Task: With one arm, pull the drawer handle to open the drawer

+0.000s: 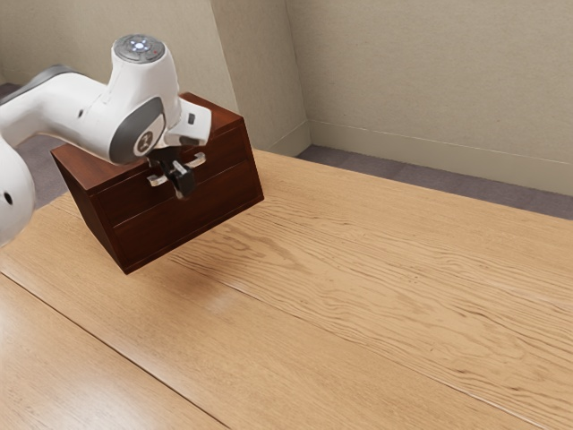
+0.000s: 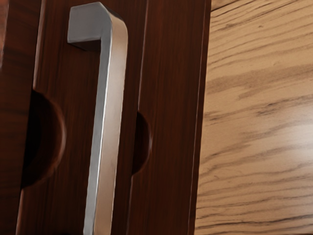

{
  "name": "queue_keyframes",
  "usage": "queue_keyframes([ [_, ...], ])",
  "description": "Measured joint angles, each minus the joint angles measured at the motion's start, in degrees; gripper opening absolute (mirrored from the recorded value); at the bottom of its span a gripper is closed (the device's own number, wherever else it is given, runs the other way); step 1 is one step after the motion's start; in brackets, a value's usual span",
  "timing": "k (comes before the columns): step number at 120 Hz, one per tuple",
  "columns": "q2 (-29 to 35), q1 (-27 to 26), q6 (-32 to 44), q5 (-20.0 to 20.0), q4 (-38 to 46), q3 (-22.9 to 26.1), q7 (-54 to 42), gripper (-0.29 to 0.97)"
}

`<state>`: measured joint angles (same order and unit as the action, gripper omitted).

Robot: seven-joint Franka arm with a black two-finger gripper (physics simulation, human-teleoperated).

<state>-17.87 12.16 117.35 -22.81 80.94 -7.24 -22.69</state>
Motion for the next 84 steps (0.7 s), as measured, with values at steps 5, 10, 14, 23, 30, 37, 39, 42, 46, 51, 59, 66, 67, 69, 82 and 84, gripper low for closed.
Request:
queue_keyframes([
  [5, -0.3, 0.4, 0.3, 0.3, -0.4, 0.1, -0.2, 0.64],
  [10, -0.5, 0.6, 0.5, 0.5, -0.9, 0.1, -0.4, 0.63],
  [14, -0.8, 0.6, 0.6, 0.7, -1.3, 0.1, -0.5, 0.62],
  [23, -1.4, 0.7, 0.9, 0.9, -2.0, 0.4, -0.8, 0.59],
  [30, -1.6, 0.7, 1.0, 1.0, -2.1, 0.5, -1.0, 0.58],
  [37, -1.7, 0.7, 1.2, 1.0, -2.1, 0.6, -1.2, 0.56],
  [39, -1.7, 0.7, 1.2, 1.0, -2.2, 0.7, -1.3, 0.55],
  [42, -1.7, 0.7, 1.2, 1.0, -2.2, 0.7, -1.4, 0.54],
  [46, -1.7, 0.7, 1.3, 1.1, -2.2, 0.7, -1.5, 0.52],
  [51, -1.8, 0.7, 1.3, 1.0, -2.3, 0.8, -1.6, 0.5],
  [59, -2.4, 0.7, 1.4, 1.0, -3.0, 0.8, -1.8, 0.48],
  [66, -3.1, 0.7, 1.5, 1.0, -3.7, 1.1, -2.0, 0.47],
  [67, -3.2, 0.7, 1.5, 1.0, -3.9, 1.2, -2.0, 0.47],
  [69, -3.4, 0.7, 1.5, 1.0, -4.1, 1.3, -2.0, 0.46],
  [82, -4.6, 0.8, 1.6, 1.1, -4.9, 1.7, -2.3, 0.45],
  [84, -4.8, 1.0, 1.6, 1.2, -5.1, 1.7, -2.4, 0.45],
])
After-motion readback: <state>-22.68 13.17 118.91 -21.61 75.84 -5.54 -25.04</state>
